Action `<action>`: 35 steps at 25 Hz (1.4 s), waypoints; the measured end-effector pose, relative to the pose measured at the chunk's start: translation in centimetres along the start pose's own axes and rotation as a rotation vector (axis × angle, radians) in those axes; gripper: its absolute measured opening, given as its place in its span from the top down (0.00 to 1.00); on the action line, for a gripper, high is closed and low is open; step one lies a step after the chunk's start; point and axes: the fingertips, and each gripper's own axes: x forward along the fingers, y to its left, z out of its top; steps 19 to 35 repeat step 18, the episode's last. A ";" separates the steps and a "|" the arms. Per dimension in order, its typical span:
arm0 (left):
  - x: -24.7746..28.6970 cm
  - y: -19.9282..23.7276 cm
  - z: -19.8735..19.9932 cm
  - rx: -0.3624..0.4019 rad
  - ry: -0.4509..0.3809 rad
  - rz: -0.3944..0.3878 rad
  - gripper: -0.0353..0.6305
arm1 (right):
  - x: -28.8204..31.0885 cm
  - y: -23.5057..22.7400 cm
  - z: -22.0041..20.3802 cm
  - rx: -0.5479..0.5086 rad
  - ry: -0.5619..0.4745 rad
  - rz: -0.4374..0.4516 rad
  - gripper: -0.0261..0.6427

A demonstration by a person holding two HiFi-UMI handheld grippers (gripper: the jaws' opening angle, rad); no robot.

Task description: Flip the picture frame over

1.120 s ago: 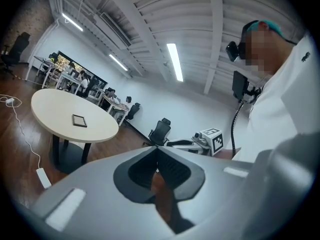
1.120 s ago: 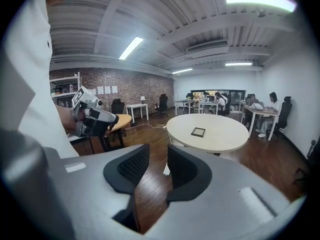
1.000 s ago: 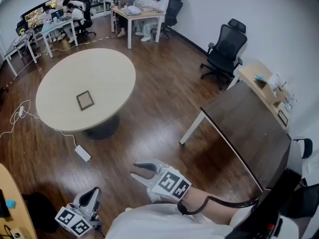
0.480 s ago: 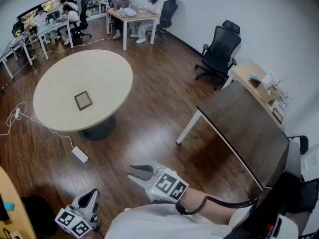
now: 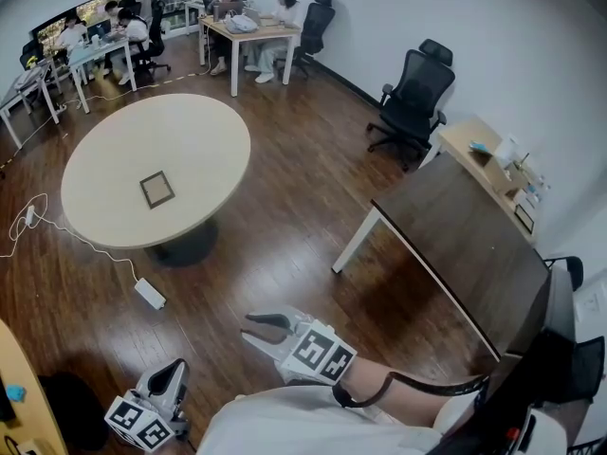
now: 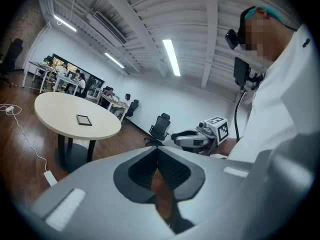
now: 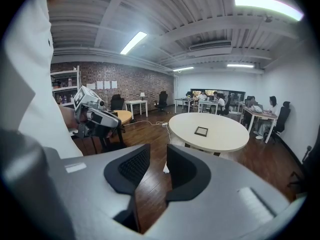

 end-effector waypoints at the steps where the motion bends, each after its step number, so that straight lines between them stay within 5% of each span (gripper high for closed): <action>1: -0.1 0.1 0.0 -0.002 -0.001 -0.001 0.95 | 0.1 0.1 0.0 -0.001 0.001 0.001 0.80; 35: -0.4 0.8 -0.6 -0.012 0.013 -0.010 0.95 | 1.2 0.6 0.1 0.002 0.015 0.006 0.80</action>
